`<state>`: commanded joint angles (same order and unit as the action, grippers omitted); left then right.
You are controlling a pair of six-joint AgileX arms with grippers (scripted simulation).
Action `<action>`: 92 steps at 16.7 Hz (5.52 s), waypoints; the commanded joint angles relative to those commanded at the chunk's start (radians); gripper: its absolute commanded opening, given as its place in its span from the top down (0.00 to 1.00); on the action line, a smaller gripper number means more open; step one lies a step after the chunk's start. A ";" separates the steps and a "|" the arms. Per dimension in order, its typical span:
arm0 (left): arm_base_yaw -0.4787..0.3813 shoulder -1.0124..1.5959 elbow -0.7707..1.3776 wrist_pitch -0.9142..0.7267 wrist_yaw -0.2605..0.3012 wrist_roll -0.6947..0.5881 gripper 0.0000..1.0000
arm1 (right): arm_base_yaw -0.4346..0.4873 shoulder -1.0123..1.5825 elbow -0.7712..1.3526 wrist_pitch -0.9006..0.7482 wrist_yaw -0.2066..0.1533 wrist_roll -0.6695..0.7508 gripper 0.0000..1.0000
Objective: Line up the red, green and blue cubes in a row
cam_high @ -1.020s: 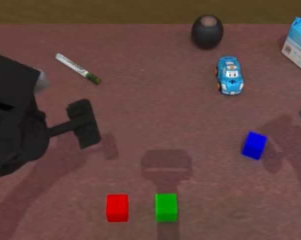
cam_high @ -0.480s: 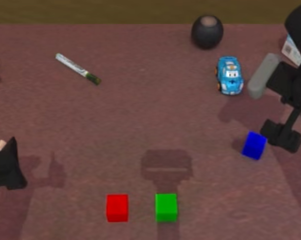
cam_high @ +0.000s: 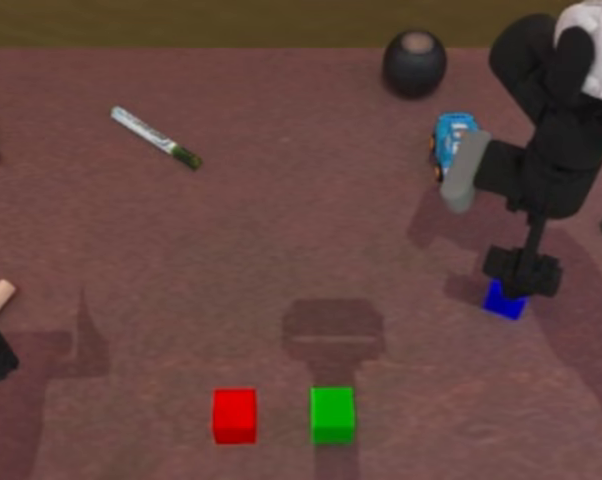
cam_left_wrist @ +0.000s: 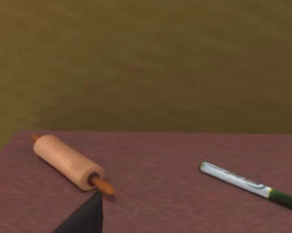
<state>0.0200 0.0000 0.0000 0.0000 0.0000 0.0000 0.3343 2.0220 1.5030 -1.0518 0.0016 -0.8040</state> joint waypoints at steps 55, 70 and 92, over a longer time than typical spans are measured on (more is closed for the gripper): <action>0.000 0.000 0.000 0.000 0.000 0.000 0.00 | 0.019 -0.007 -0.026 0.020 -0.006 0.009 1.00; 0.000 0.000 0.000 0.000 0.000 0.000 0.00 | 0.442 -0.255 -0.272 0.018 -0.013 0.013 1.00; 0.000 0.000 0.000 0.000 0.000 0.000 0.00 | 0.444 -0.146 -0.437 0.293 -0.013 0.016 0.55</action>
<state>0.0200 0.0000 0.0000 0.0000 0.0000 0.0000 0.7779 1.8764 1.0659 -0.7590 -0.0114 -0.7876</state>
